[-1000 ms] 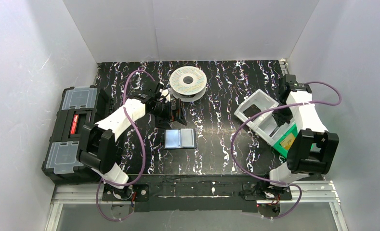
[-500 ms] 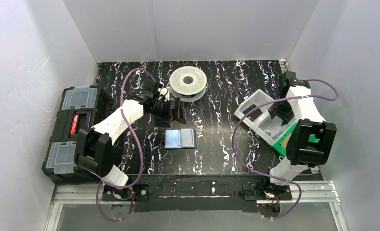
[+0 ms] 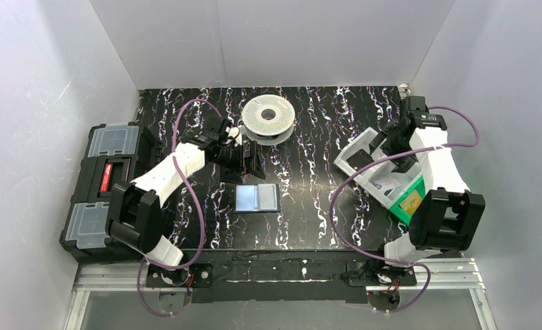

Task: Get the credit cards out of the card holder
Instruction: Place the credit card in the storage box, then remove the credit card from the card holder.

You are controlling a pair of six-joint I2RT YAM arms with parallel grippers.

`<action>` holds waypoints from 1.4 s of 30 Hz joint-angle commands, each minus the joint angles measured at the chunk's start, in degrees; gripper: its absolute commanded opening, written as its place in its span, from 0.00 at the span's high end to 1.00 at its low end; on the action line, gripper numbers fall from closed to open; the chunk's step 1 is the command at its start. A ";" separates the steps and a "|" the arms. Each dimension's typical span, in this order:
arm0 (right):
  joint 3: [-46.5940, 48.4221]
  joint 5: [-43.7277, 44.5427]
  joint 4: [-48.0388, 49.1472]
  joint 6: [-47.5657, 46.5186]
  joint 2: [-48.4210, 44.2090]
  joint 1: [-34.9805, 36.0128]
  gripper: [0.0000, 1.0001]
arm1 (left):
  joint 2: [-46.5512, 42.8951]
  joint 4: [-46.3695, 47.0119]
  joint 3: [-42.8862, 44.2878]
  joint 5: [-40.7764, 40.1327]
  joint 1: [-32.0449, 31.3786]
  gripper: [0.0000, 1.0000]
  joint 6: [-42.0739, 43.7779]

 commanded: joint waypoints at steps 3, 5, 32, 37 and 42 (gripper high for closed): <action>-2.55 -9.22 4.82 0.23 -5.04 3.07 0.02 | -0.59 -2.44 -0.13 -3.07 -1.20 0.02 1.18; -3.18 -10.87 5.81 0.56 -5.97 4.38 0.02 | -0.26 -2.89 0.17 -4.49 -2.08 0.02 1.18; -13.47 -21.88 15.37 1.40 -11.42 10.07 0.02 | 18.23 -10.38 13.62 -30.92 -22.50 0.27 -3.73; -14.21 -22.22 15.74 1.37 -11.59 10.07 0.02 | 20.95 -10.54 14.57 -32.32 -22.69 0.35 -3.07; -14.93 -22.92 16.29 1.63 -11.31 10.07 0.02 | 23.33 -10.45 14.38 -33.36 -22.81 0.41 -2.05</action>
